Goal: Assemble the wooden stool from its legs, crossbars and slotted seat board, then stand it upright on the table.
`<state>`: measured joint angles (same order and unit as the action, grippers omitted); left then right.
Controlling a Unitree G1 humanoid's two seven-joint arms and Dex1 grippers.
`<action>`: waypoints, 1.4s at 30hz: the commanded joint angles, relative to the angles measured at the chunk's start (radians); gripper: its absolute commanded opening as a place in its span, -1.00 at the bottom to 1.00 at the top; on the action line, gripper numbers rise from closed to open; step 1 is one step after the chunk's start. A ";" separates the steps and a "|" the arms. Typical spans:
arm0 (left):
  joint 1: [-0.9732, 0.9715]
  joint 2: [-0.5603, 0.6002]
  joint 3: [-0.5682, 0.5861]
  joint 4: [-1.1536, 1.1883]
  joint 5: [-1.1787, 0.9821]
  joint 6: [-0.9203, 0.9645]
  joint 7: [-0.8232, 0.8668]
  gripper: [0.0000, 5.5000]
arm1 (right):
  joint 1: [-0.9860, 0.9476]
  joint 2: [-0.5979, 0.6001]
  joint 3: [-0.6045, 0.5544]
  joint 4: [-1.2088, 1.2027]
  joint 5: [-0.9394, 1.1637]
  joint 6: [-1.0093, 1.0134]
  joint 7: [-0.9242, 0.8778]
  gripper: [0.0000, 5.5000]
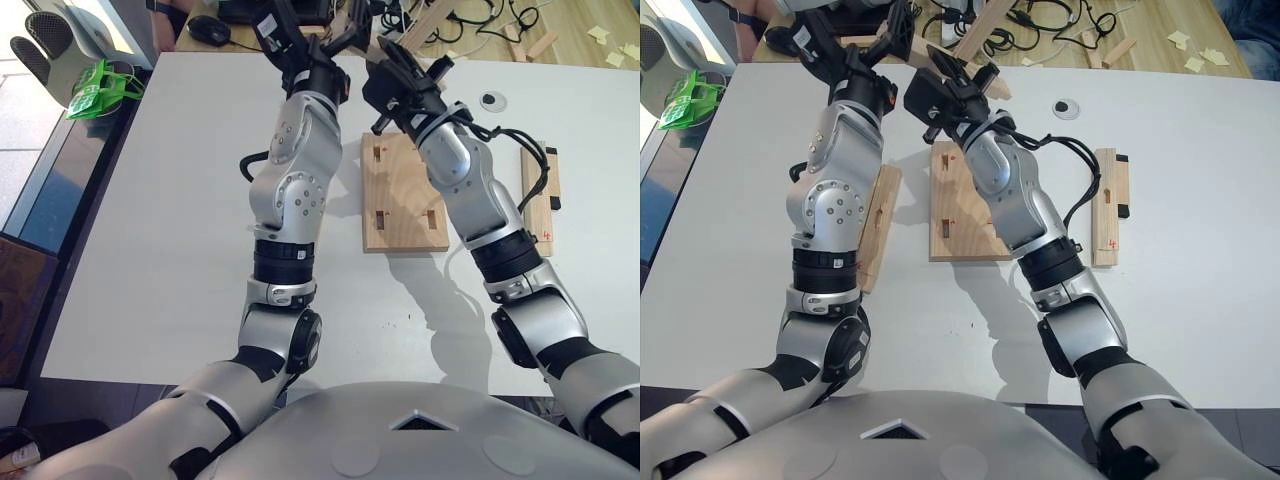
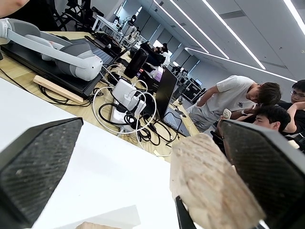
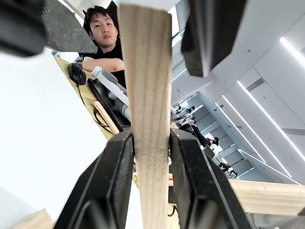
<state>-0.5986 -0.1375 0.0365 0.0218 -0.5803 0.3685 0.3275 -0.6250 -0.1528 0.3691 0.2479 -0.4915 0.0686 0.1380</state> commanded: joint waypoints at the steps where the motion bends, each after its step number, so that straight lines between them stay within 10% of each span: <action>1: -0.038 -0.100 -0.009 0.001 -0.009 0.020 -0.002 0.88 | -0.013 0.009 -0.005 0.010 -0.005 -0.001 -0.013 -0.63; 28: -0.030 -0.094 -0.011 -0.001 -0.035 0.049 0.007 -0.37 | -0.008 0.002 0.000 -0.051 -0.015 0.002 0.020 -0.63; 42: -0.079 -0.123 0.078 0.008 -0.161 0.070 0.122 -0.46 | 0.013 -0.051 0.047 -0.070 0.010 -0.035 0.138 -0.40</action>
<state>-0.6007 -0.1378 0.0704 0.0146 -0.7197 0.4407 0.3975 -0.6207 -0.1818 0.4120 0.2067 -0.4961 0.0395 0.2283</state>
